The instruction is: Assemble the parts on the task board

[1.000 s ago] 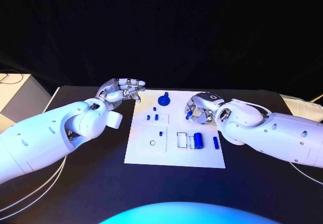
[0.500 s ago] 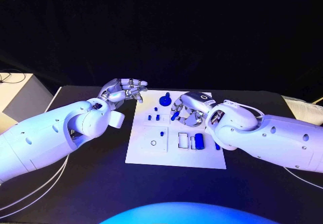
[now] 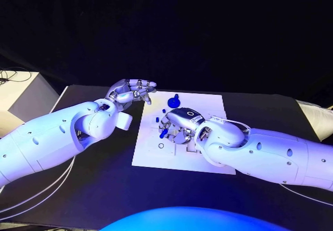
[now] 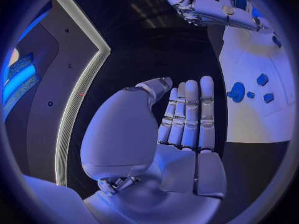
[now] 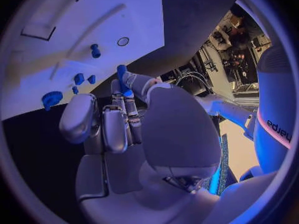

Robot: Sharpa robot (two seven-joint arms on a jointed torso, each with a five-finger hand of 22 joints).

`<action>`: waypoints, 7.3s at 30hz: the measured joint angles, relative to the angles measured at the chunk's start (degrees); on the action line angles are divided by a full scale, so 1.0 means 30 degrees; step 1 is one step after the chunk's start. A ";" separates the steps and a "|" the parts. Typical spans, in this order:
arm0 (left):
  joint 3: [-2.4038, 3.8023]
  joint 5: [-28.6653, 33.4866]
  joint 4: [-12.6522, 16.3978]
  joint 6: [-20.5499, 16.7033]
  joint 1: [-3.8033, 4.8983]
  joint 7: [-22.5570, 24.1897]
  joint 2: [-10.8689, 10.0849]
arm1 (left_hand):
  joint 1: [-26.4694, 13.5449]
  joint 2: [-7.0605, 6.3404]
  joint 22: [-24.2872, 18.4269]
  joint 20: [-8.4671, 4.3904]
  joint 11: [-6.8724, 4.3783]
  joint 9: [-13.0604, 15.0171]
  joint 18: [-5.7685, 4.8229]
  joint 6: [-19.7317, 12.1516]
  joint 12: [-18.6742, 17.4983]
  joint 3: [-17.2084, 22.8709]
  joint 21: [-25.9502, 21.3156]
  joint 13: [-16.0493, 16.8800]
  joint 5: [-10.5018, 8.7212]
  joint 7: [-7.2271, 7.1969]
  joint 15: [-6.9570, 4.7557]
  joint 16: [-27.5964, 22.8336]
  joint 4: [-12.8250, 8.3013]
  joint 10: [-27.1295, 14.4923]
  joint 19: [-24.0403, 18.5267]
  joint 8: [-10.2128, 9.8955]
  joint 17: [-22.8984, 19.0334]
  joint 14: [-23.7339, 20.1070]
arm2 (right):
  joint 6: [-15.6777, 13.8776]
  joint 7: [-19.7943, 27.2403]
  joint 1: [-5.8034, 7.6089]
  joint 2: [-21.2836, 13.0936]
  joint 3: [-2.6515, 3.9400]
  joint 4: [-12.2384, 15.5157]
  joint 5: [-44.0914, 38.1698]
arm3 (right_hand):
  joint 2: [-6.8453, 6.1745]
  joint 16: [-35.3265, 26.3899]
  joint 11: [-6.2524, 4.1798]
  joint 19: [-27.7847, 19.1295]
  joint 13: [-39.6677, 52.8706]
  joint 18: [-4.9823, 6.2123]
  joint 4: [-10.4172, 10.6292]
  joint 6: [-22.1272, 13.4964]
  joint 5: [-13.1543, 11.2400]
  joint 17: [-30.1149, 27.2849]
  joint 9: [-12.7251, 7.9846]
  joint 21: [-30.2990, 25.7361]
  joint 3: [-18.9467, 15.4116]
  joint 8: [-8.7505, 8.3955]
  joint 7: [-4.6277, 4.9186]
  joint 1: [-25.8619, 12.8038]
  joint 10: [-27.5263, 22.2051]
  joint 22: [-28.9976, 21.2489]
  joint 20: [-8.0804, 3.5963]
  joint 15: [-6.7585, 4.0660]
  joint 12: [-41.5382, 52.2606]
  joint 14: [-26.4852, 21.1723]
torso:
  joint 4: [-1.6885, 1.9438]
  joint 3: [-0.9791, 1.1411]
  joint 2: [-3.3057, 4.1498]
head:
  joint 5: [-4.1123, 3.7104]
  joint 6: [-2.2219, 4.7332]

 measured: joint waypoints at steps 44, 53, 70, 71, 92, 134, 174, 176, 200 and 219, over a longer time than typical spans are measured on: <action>-0.0001 0.0044 0.0051 0.0024 -0.0001 -0.0039 -0.0051 | 0.0000 -0.0001 -0.0031 0.0000 0.0000 0.0004 0.0000 0.0000 0.0080 0.0002 -0.0112 0.0010 0.0000 0.0000 0.0001 0.0000 -0.0001 0.0001 -0.0001 0.0000 0.0002 0.0000 | 0.1414 -0.0766 -0.0867 0.1235 -0.0350 -0.1177 -0.1885 | 0.0057 -0.0001 -0.0012 -0.0002 0.0125 0.0000 -0.0129 -0.0094 0.0022 -0.0048 0.0040 -0.0001 0.0138 0.0084 0.0070 -0.0057 -0.0013 -0.0026 0.0003 0.0001 -0.0053 0.0000 | -0.0037 0.0057 0.0022 | 0.0396 -0.0527; -0.0001 0.0049 0.0059 0.0033 -0.0001 -0.0050 -0.0062 | 0.0000 -0.0001 -0.0030 0.0000 0.0001 0.0005 -0.0001 0.0000 0.0080 0.0001 -0.0111 0.0008 0.0000 0.0000 0.0001 0.0000 -0.0001 0.0001 -0.0001 0.0000 0.0001 0.0000 | 0.1518 -0.1015 -0.0939 0.1494 -0.0372 -0.1350 -0.2235 | 0.0063 -0.0001 -0.0015 -0.0002 0.0530 -0.0001 -0.0176 -0.0118 -0.0008 -0.0110 0.0034 -0.0001 0.0186 0.0084 0.0089 -0.0063 -0.0015 -0.0026 0.0003 0.0002 -0.0132 0.0000 | -0.0024 0.0055 0.0024 | 0.0430 -0.0591; -0.0001 0.0054 0.0060 0.0048 -0.0001 -0.0076 -0.0086 | 0.0000 -0.0001 -0.0028 0.0000 0.0001 0.0005 0.0000 0.0000 0.0080 0.0002 -0.0110 0.0006 0.0000 0.0000 0.0001 0.0000 -0.0001 0.0001 0.0000 0.0000 0.0002 0.0000 | 0.1640 -0.0669 -0.0996 0.1457 -0.0503 -0.1380 -0.2217 | -0.1443 -0.0145 0.0074 -0.0519 -0.0203 -0.0001 -0.0015 -0.3461 0.0699 -0.0848 -0.0361 -0.1332 -0.1786 -0.1627 0.0834 -0.1839 -0.2810 -0.1111 0.0520 0.0481 -0.1230 -0.0004 | -0.0059 0.0066 0.0004 | 0.0441 -0.0623; -0.0001 0.0054 0.0060 0.0049 -0.0001 -0.0079 -0.0087 | 0.0000 -0.0001 -0.0029 0.0000 0.0001 0.0005 0.0000 0.0000 0.0080 0.0001 -0.0110 0.0005 0.0000 0.0000 0.0000 0.0000 -0.0002 0.0001 -0.0001 0.0000 0.0002 0.0000 | 0.1612 -0.0649 -0.0996 0.1447 -0.0503 -0.1380 -0.2206 | -0.1443 -0.0178 0.0126 -0.0519 -0.0213 -0.0001 -0.0017 -0.3463 0.0699 -0.0886 -0.0362 -0.1388 -0.1940 -0.1627 0.0836 -0.1839 -0.2895 -0.1184 0.0520 0.0481 -0.1230 -0.0004 | -0.0059 0.0066 0.0004 | 0.0439 -0.0621; -0.0001 0.0059 0.0017 0.0076 -0.0004 -0.0135 -0.0080 | 0.0001 -0.0001 -0.0083 0.0000 0.0001 -0.0029 0.0000 0.0000 0.0080 -0.0050 -0.0222 0.0025 0.0000 0.0000 0.0001 -0.0083 0.0051 0.0001 -0.0001 0.0112 0.0002 0.0000 | -0.0241 -0.0516 -0.0995 0.0454 -0.0479 -0.0732 -0.1810 | -0.0687 -0.0813 0.0737 -0.0962 -0.0314 -0.0001 0.4391 -0.4963 0.1015 -0.2431 -0.0813 -0.4363 -0.9917 -0.2664 0.0293 0.2839 -0.7399 -0.3679 0.0963 0.1029 0.0182 -0.0071 | -0.0046 0.0086 -0.0005 | 0.0309 -0.0480; 0.0001 0.0085 0.0348 0.0172 -0.0927 0.0169 -0.0377 | 0.0001 -0.0001 -0.0146 0.0002 0.0073 -0.0062 -0.0003 0.0000 0.0080 -0.0159 -0.0299 0.0018 0.0000 0.0000 0.0000 -0.0074 0.0159 -0.0071 0.0136 0.0112 0.0003 0.0000 | 0.1433 -0.5706 0.0268 -0.7748 -0.0364 0.3196 1.0448 | 0.1717 0.3652 -0.1449 0.0136 2.3396 -0.1016 0.4571 -0.2710 0.2472 0.2697 0.2277 0.3913 -1.1498 0.2381 -0.0329 -0.3916 0.4349 0.3934 -0.0207 -0.0345 2.6376 -0.0002 | -0.0879 0.0306 -0.0568 | -0.1317 -0.0276; -0.0001 0.0039 0.0413 0.0217 -0.0938 0.0146 -0.0513 | 0.0001 -0.0001 -0.0205 0.0002 0.0072 -0.0077 -0.0003 0.0000 0.0080 -0.0158 -0.0374 0.0034 0.0000 0.0000 0.0001 -0.0073 0.0158 -0.0069 0.0134 0.0112 0.0003 0.0000 | 0.0572 -0.8148 -0.0675 -0.4666 -0.0392 0.0956 1.0050 | 0.2261 0.3849 -0.1449 0.0133 2.3386 -0.1044 0.4567 -0.2483 0.2196 0.2688 0.2409 0.4514 -1.3626 0.2608 -0.0546 -0.4402 0.4347 0.3924 -0.0202 -0.0481 2.6486 0.0002 | -0.0895 0.0291 -0.0520 | -0.1111 -0.0571; -0.0001 0.0037 0.0413 0.0218 -0.0938 0.0144 -0.0517 | 0.0000 -0.0001 -0.0205 0.0001 0.0071 -0.0077 -0.0003 0.0000 0.0080 -0.0158 -0.0374 0.0034 0.0000 0.0000 0.0000 -0.0073 0.0158 -0.0069 0.0135 0.0111 0.0003 0.0000 | 0.0587 -0.8150 -0.0682 -0.4645 -0.0389 0.0951 1.0031 | 0.2232 0.3849 -0.1449 0.0133 2.3385 -0.1042 0.4566 -0.2478 0.2669 0.2688 0.2409 0.4514 -1.3627 0.2666 -0.0552 -0.4178 0.4347 0.3924 -0.0203 -0.0481 2.6485 0.0001 | -0.0908 0.0291 -0.0520 | -0.1110 -0.0593; 0.0000 0.0004 0.0420 0.0228 -0.0938 0.0119 -0.0557 | 0.0000 -0.0001 -0.0226 0.0002 0.0001 -0.0095 -0.0003 0.0000 0.0151 -0.0213 -0.0373 0.0029 0.0000 0.0000 0.0001 -0.0073 0.0213 -0.0139 0.0134 0.0184 0.0003 0.0000 | -0.0747 -0.8133 0.0071 -0.5524 -0.0216 0.2609 1.0934 | 0.2489 0.3923 -0.1653 0.0133 2.3381 -0.1042 0.4537 -0.1878 0.5252 0.2684 0.2338 0.4957 -1.3485 0.2890 -0.0734 -0.3195 0.4414 0.3919 -0.0344 -0.0616 2.6484 0.0002 | -0.0906 0.0278 -0.0520 | -0.1022 -0.0515; 0.0000 -0.0008 0.0478 0.0247 -0.0940 0.0095 -0.0574 | 0.0000 -0.0001 -0.0225 0.0001 0.0002 -0.0092 -0.0004 -0.0001 0.0150 -0.0211 -0.0373 0.0026 0.0000 0.0000 0.0000 -0.0072 0.0212 -0.0138 0.0134 0.0182 0.0003 0.0000 | 0.0017 -0.8196 0.0028 -0.3352 -0.0312 0.1434 1.1679 | 0.2693 0.3922 -0.1652 0.0133 2.3394 -0.1042 0.4540 -0.1791 0.4991 0.2683 0.2250 0.4956 -1.3488 0.2876 -0.0685 -0.3408 0.4412 0.3932 -0.0341 -0.0614 2.6391 0.0001 | -0.0894 0.0266 -0.0494 | -0.0846 -0.0630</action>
